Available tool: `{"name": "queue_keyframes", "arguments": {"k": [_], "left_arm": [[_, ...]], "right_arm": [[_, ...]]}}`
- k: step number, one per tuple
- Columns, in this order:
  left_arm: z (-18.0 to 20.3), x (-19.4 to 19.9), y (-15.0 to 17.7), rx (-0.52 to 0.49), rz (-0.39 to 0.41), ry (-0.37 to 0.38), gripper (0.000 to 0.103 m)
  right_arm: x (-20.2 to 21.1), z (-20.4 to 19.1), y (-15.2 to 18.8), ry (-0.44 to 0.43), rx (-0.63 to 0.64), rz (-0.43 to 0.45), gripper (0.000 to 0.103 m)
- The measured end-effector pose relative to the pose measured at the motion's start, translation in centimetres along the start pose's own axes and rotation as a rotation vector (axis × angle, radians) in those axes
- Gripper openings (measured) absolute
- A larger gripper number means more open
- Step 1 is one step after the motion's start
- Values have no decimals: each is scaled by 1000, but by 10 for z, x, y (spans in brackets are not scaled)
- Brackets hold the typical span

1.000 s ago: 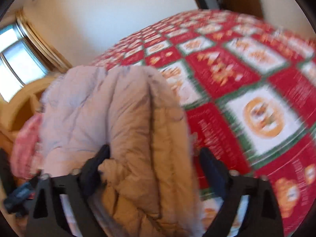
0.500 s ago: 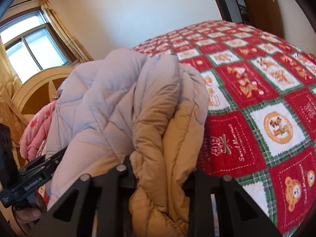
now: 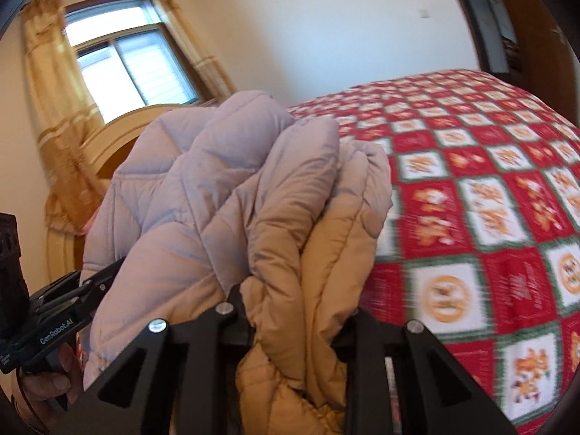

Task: Fold large clothes
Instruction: 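Lift the jacket bundle with both grippers and fold it over onto itself, then lower the folded bundle onto the bedspread with both grippers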

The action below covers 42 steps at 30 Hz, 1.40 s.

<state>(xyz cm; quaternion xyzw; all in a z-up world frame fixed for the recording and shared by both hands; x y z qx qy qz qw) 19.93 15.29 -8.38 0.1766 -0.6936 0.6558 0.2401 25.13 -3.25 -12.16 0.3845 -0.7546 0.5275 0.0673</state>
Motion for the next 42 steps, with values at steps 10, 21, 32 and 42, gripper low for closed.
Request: {"name": "queue_keyframes", "arguments": {"k": [10, 21, 32, 42], "left_arm": [[-63, -4, 28, 91, -46, -81, 36], [-77, -17, 49, 113, -74, -93, 36], [-86, -24, 61, 133, -92, -101, 37], [-91, -31, 70, 138, -112, -127, 51]], "right_arm": [[-48, -64, 1, -77, 107, -71, 26], [-66, -77, 18, -50, 142, -125, 26], [-76, -75, 26, -32, 141, -157, 26], [-81, -68, 33, -10, 139, -175, 26]]}}
Point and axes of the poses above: each gripper's, at about its wrist camera, not at the fingertips, and x roughly against the way its jaws point, z to its right, y to its underside, the point moved 6 cm from there along -x, roughly the way its jaws point, and after that the axes turned 1 degree about -x, right-handed, at the moved point
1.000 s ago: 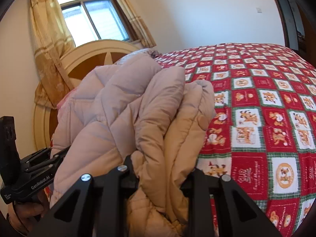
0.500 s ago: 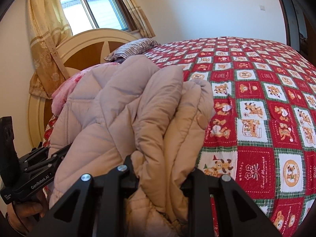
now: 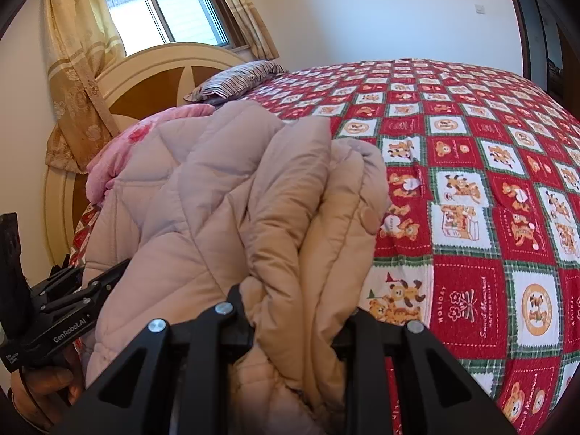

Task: Fold large clothes
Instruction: 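Lower the folded bundle onto the bedspread with both grippers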

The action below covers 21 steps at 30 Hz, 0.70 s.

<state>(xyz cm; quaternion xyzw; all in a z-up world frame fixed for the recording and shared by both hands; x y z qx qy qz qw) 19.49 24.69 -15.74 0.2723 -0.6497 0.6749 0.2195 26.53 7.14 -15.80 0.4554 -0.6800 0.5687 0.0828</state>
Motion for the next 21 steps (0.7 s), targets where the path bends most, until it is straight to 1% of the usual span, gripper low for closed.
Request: {"name": "queue_keyframes", "arguments": {"k": [1, 3, 12, 19, 21], "left_arm": [[-1, -1, 1, 3, -1, -1, 51], [-3, -2, 2, 8, -6, -10, 59], [-8, -7, 4, 2, -8, -47, 75], [-12, -3, 1, 18, 17, -67, 79], [-14, -4, 0, 25, 12, -71, 83]], "right_arm": [[0, 0, 1, 2, -1, -1, 26], [-1, 2, 2, 5, -5, -4, 27], [-7, 12, 11, 16, -29, -22, 28], [-9, 17, 16, 26, -43, -29, 30], [-11, 18, 18, 29, -47, -31, 30]]}}
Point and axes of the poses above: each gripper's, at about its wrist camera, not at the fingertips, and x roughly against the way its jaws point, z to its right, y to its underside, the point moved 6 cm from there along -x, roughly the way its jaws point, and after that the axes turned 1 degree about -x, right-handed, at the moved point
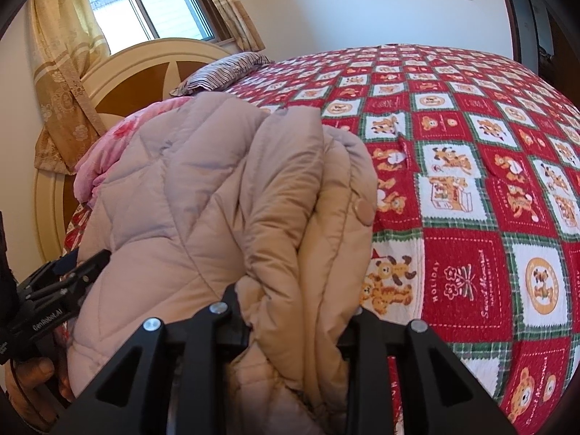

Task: Fold large clothes
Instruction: 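Lower the folded bundle onto the bedspread with both grippers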

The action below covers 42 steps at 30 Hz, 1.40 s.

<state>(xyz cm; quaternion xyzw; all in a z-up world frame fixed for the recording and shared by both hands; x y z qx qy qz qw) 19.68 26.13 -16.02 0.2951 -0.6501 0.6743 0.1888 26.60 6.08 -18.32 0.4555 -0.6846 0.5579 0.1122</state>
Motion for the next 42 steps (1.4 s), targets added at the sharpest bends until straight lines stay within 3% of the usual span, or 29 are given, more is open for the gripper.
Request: {"name": "queue_keyframes", "arguments": {"k": [6, 11, 20, 42], "left_arm": [[-2, -13, 2, 2, -26, -9, 97], [-9, -24, 8, 51, -54, 19, 102], [-8, -36, 16, 79, -50, 51, 102], [-2, -38, 20, 72, 24, 4, 102]], "right_arm": [[-4, 6, 4, 6, -18, -13, 34], [-9, 13, 9, 10, -50, -25, 44], [-12, 14, 13, 40, -38, -16, 48], [-24, 21, 21, 68, -59, -6, 59]]}}
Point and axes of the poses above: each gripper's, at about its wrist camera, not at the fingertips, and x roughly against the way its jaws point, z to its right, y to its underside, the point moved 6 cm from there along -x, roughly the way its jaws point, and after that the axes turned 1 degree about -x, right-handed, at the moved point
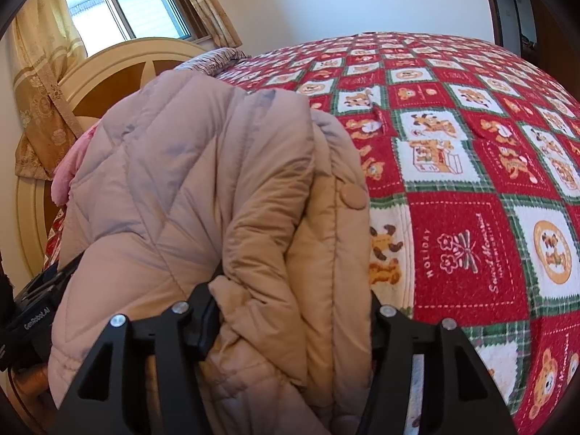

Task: Fold large clothes
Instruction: 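Lower the folded bundle onto the bedspread with both grippers, then open both grippers and release the folded jacket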

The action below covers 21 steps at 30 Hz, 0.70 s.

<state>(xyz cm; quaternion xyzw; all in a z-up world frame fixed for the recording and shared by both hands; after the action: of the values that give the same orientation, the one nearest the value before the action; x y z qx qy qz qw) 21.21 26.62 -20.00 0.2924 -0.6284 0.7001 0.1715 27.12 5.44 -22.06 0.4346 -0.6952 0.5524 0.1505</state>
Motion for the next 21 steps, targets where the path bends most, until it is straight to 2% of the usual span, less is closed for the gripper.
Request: {"name": "queue_keyframes", "arguments": {"k": [12, 17, 21], "left_arm": [[-5, -1, 2, 32, 1, 28, 102], [-3, 0, -1, 27, -9, 9, 102], [-3, 4, -4, 33, -44, 9, 102]], "right_arm": [[0, -1, 2, 30, 17, 5, 61], [-2, -3, -3, 57, 36, -31, 68], [-1, -3, -7, 78, 46, -41, 70]]}}
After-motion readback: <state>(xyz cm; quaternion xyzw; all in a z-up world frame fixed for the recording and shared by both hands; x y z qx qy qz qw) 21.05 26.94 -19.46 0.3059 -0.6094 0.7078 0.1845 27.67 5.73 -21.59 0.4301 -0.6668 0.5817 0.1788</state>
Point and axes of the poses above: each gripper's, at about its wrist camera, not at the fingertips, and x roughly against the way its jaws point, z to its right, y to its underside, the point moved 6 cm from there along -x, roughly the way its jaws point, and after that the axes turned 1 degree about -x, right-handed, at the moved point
